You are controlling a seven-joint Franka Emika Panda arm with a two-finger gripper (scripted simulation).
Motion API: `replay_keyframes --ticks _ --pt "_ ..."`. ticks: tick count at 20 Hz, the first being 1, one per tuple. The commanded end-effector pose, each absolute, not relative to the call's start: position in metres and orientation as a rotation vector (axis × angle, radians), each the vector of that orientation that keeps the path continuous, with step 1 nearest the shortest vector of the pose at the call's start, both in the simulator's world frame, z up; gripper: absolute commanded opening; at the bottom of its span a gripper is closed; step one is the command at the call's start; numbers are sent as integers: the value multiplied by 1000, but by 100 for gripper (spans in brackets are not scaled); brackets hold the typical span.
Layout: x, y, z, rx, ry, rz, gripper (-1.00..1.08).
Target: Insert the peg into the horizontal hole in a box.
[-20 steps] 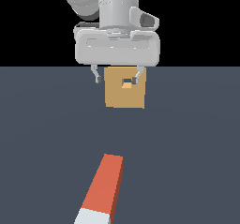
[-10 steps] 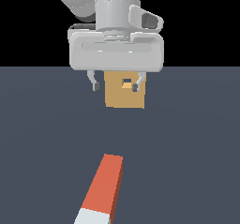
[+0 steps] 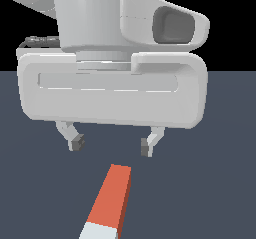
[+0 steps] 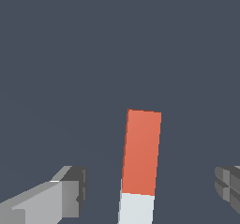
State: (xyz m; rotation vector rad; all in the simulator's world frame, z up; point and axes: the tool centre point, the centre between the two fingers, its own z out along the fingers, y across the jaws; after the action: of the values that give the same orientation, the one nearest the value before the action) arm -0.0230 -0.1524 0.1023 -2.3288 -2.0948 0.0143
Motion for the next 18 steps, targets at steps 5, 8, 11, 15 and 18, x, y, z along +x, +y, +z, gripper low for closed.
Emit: replay_keyframes --ticks 5,8,11,15,18 --pt "-35 -227 78 -2397 -2029 6 100" --pt "-38 -245 72 -2413 -2011 3 100" --pt "-39 -254 69 -2421 -2002 1 100" --pt "-40 -254 68 -2423 -2000 2 100" --pt "-40 -254 63 -2423 -2000 2 100"
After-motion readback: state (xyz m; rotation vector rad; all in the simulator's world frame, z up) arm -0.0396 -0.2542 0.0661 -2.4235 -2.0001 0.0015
